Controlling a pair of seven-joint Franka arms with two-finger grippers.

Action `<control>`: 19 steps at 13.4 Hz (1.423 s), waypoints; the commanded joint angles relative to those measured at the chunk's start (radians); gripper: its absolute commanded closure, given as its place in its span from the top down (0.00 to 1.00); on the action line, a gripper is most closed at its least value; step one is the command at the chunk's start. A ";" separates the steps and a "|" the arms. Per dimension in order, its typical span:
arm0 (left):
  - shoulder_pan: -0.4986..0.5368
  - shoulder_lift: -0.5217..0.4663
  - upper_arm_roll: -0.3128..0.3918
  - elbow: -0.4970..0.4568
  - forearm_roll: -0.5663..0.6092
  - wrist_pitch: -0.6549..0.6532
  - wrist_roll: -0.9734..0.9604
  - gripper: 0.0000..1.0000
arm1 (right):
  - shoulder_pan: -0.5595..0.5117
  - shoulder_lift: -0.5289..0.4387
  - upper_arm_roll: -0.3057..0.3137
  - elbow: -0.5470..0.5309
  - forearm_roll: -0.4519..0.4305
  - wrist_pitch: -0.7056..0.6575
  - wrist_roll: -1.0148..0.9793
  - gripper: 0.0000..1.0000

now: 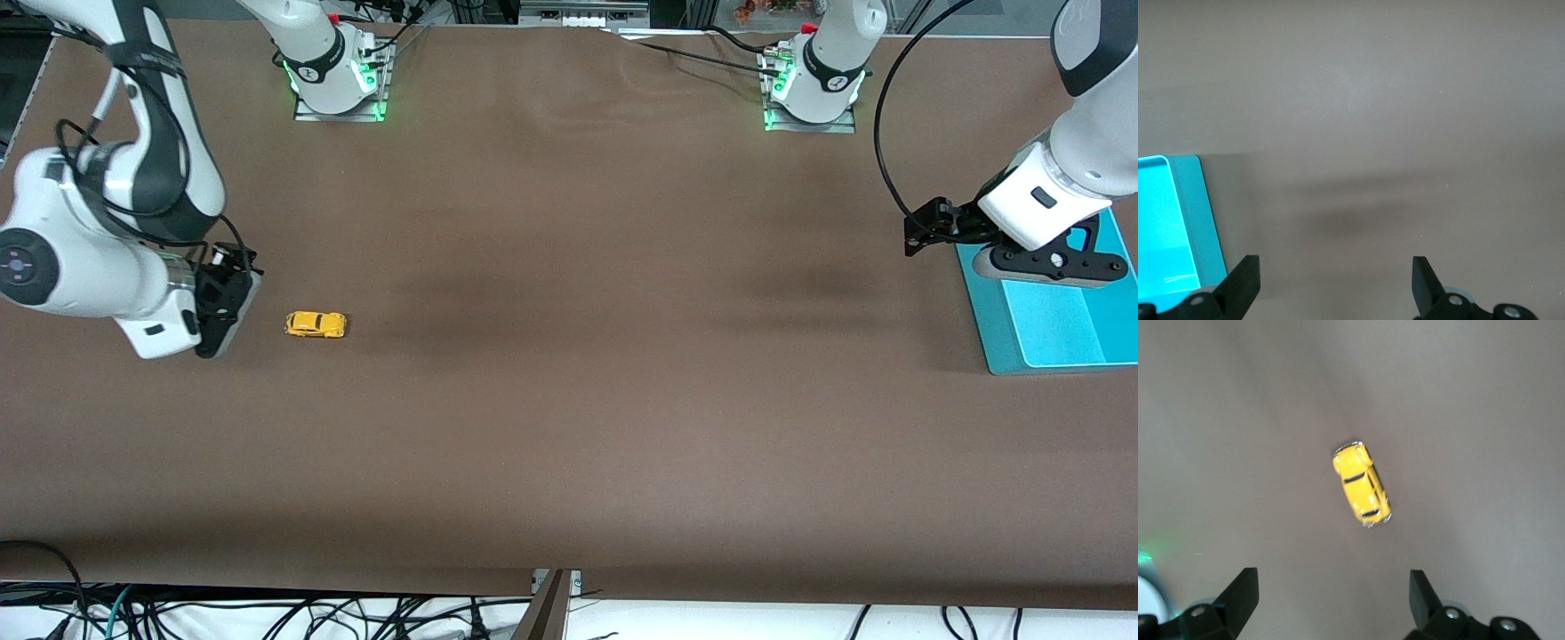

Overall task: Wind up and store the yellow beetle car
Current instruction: 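Reach the right gripper down over the yellow beetle car, then close the right gripper around the yellow car's body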

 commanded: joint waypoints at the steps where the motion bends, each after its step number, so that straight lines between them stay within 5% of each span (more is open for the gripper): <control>1: -0.003 -0.006 0.002 0.012 0.004 -0.017 -0.007 1.00 | 0.002 -0.034 0.004 -0.164 -0.006 0.189 -0.144 1.00; 10: -0.003 -0.005 0.002 0.010 0.004 -0.017 -0.007 1.00 | 0.002 -0.023 0.006 -0.424 -0.004 0.661 -0.403 1.00; 15: -0.003 -0.005 0.001 0.012 0.004 -0.017 -0.007 1.00 | 0.002 0.023 0.013 -0.468 -0.003 0.786 -0.425 0.99; 17: -0.003 -0.005 0.002 0.010 0.004 -0.017 -0.007 1.00 | 0.002 0.037 0.019 -0.476 -0.003 0.815 -0.426 0.89; 19: -0.003 -0.006 0.002 0.010 0.004 -0.017 -0.007 1.00 | 0.002 0.040 0.026 -0.479 -0.003 0.827 -0.435 0.65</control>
